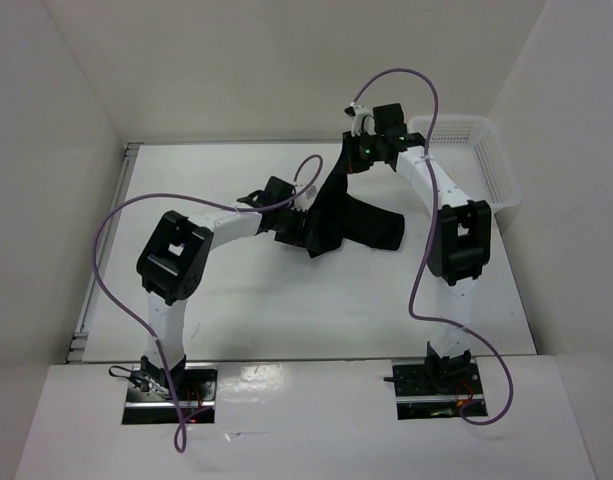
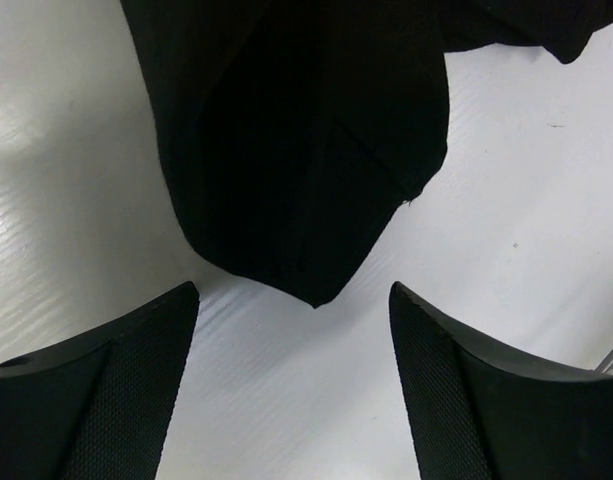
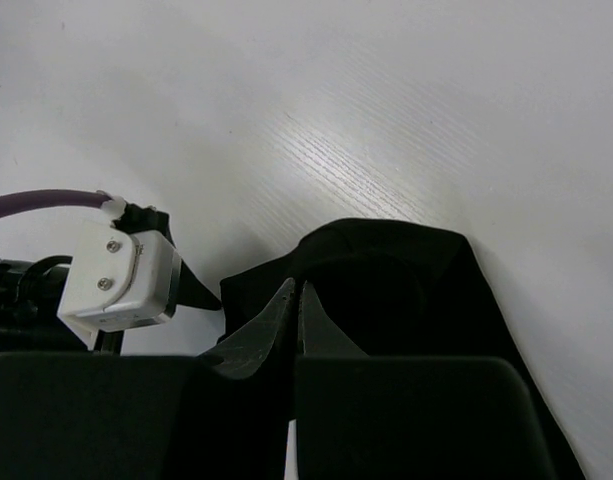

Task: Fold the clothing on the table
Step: Flatten the skirt out

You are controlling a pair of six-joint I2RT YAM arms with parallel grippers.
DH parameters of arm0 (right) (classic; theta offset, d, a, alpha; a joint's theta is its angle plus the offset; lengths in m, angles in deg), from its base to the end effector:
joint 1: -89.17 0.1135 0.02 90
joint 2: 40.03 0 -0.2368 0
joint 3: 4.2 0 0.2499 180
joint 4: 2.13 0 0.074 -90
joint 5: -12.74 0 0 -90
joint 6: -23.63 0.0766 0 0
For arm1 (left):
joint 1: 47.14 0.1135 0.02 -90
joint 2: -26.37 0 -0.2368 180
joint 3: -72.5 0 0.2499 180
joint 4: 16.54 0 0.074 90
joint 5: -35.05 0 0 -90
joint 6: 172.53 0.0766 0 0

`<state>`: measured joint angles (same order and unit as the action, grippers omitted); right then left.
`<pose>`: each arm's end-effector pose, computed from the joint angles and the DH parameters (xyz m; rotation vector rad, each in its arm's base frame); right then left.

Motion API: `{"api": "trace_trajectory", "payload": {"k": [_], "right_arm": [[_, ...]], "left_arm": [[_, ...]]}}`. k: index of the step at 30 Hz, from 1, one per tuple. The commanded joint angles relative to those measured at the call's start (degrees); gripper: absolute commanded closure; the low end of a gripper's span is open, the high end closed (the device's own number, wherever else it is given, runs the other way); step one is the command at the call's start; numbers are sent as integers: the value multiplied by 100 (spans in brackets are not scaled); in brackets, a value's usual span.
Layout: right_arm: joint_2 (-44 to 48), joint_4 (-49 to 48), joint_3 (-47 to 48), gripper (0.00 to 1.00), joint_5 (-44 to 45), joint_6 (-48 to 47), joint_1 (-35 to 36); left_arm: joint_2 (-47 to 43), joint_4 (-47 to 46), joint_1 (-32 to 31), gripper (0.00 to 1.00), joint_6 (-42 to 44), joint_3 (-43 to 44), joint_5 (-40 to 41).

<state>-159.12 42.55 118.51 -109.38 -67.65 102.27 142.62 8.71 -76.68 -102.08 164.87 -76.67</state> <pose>0.4673 0.1506 0.2450 -0.5726 2.1896 0.7477 0.3760 -0.2457 0.1149 0.3989 2.4953 -0.8300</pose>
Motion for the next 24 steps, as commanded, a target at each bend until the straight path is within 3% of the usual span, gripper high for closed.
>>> {"api": "trace_trajectory", "payload": {"k": [1, 8, 14, 24], "right_arm": [[492, -240, -132, 100, -93, -13, -53], [606, -354, -290, 100, -154, -13, -53], [729, -354, -343, 100, -102, -13, -106], [1150, -187, -660, 100, -102, -189, -291]], "left_arm": [[258, -125, -8, 17, -58, 185, -166], [434, -239, -8, 41, -163, 291, -605], [461, 6, -61, 100, 258, 440, -615], [-901, 481, 325, 100, 1259, 361, -263]]}}
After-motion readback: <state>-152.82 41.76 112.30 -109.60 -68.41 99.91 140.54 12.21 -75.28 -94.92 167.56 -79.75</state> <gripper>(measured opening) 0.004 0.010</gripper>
